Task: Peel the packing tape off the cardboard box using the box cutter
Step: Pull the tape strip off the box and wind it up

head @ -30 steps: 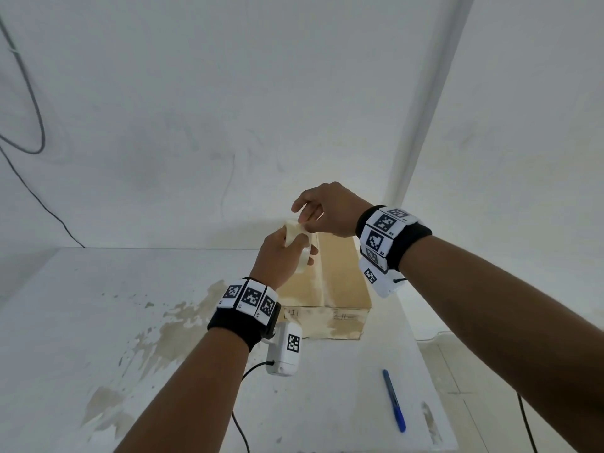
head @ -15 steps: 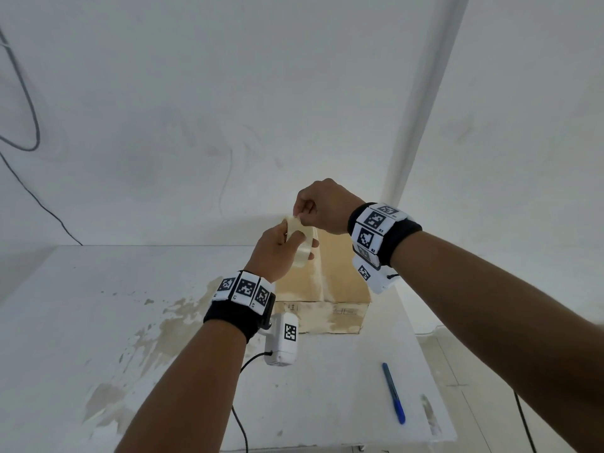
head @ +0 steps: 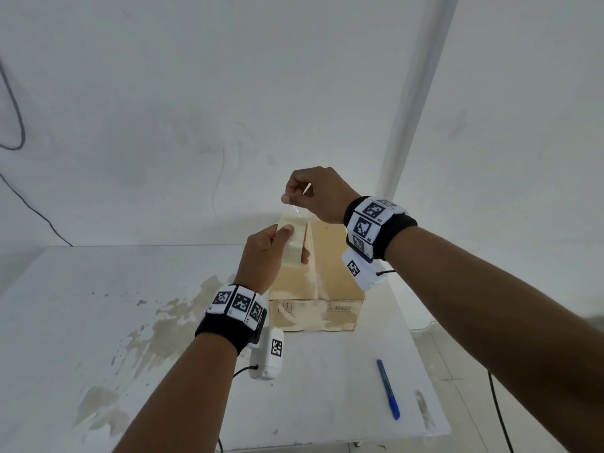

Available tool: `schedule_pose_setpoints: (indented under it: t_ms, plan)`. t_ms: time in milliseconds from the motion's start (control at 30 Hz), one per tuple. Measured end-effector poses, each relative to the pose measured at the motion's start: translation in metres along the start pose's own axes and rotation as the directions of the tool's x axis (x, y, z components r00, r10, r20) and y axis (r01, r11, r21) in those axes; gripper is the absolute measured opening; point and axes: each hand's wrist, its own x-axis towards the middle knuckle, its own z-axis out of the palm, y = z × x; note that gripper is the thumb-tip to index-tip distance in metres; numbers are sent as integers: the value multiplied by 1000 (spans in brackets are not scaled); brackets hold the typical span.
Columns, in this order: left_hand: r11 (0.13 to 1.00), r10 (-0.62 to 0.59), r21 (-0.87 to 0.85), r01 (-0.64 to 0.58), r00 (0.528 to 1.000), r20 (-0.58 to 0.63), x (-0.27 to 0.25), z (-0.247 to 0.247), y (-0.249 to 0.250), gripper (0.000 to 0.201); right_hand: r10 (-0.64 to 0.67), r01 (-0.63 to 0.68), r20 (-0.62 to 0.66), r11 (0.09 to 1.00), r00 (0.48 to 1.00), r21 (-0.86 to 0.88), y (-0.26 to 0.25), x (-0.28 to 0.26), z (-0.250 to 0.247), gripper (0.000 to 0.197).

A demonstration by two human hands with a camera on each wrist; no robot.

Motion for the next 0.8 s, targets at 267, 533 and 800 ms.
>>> schedule_pose_setpoints:
  t_ms: [267,533,800]
  plan:
    - [985,-7,172,26,993,-115,10,-7,-11,40,-66,66,-11,992,998,105,-5,-4,7,19]
    - [991,-14,129,27,995,-96,4,-4,-16,36,63,-76,63,970,996,231,4,-2,4,22]
    - [995,-20,96,32,992,-128,6,-3,-12,37,153,-251,225,820,962,514,6,-8,12,24]
